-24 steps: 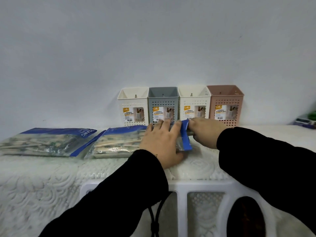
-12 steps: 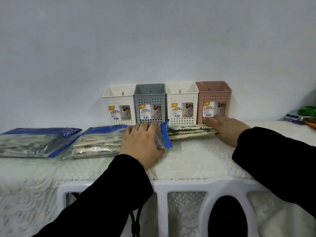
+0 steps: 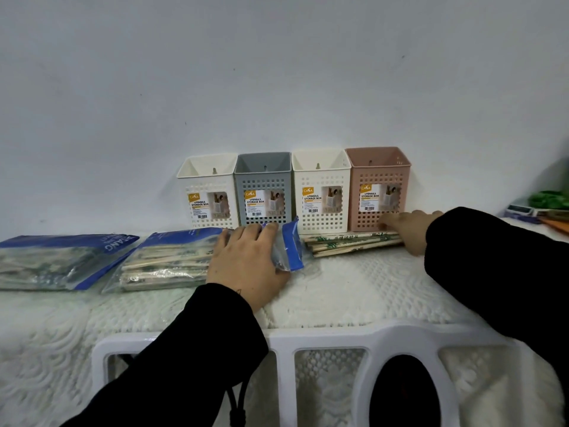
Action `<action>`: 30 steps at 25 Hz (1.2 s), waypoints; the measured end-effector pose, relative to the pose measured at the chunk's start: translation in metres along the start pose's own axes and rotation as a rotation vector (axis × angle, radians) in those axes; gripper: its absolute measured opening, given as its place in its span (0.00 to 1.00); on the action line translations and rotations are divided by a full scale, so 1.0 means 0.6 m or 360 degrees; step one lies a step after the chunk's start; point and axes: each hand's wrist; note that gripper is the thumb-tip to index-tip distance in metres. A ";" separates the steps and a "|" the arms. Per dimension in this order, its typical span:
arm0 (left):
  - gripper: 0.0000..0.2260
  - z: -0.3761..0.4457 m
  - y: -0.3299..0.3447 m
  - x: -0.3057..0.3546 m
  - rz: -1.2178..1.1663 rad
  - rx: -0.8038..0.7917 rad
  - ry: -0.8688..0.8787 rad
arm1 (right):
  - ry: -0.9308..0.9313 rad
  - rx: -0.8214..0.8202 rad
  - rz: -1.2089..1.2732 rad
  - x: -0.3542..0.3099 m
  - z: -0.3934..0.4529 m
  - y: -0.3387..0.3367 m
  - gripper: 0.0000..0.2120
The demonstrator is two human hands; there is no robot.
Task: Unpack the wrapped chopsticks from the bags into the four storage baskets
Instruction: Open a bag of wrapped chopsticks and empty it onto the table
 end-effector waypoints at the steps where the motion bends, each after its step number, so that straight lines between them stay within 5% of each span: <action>1: 0.33 0.000 0.000 -0.001 -0.0001 -0.0009 0.0004 | 0.0000 -0.0088 0.0005 -0.003 -0.003 -0.009 0.28; 4: 0.33 0.000 0.000 -0.001 0.0001 -0.0028 0.0011 | -0.0093 -0.0323 0.0236 -0.018 -0.007 -0.042 0.32; 9: 0.33 -0.001 0.000 -0.001 -0.0006 -0.0047 0.0017 | -0.0540 -0.0051 0.0507 -0.093 -0.018 -0.065 0.18; 14: 0.35 -0.002 0.003 -0.003 -0.0042 -0.0038 0.0009 | -0.0369 0.0145 0.0321 -0.112 0.014 -0.041 0.09; 20: 0.39 -0.002 -0.004 -0.009 -0.0175 -0.0073 0.0021 | -0.0217 0.0179 0.0183 -0.118 0.029 -0.042 0.11; 22: 0.42 -0.005 -0.013 -0.023 -0.0234 -0.0097 0.0067 | -0.0287 0.0258 0.0435 -0.138 0.014 -0.060 0.02; 24: 0.45 -0.006 -0.023 -0.049 -0.0139 -0.0080 0.0137 | -0.0384 0.0260 0.0786 -0.167 0.003 -0.078 0.11; 30: 0.53 -0.019 -0.021 -0.113 -0.0048 -0.0098 -0.0056 | -0.0393 0.0436 0.1480 -0.227 0.008 -0.095 0.17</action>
Point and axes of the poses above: each hand's wrist, its own z-axis towards the middle knuckle, its own y-axis out of the palm, x = y × z
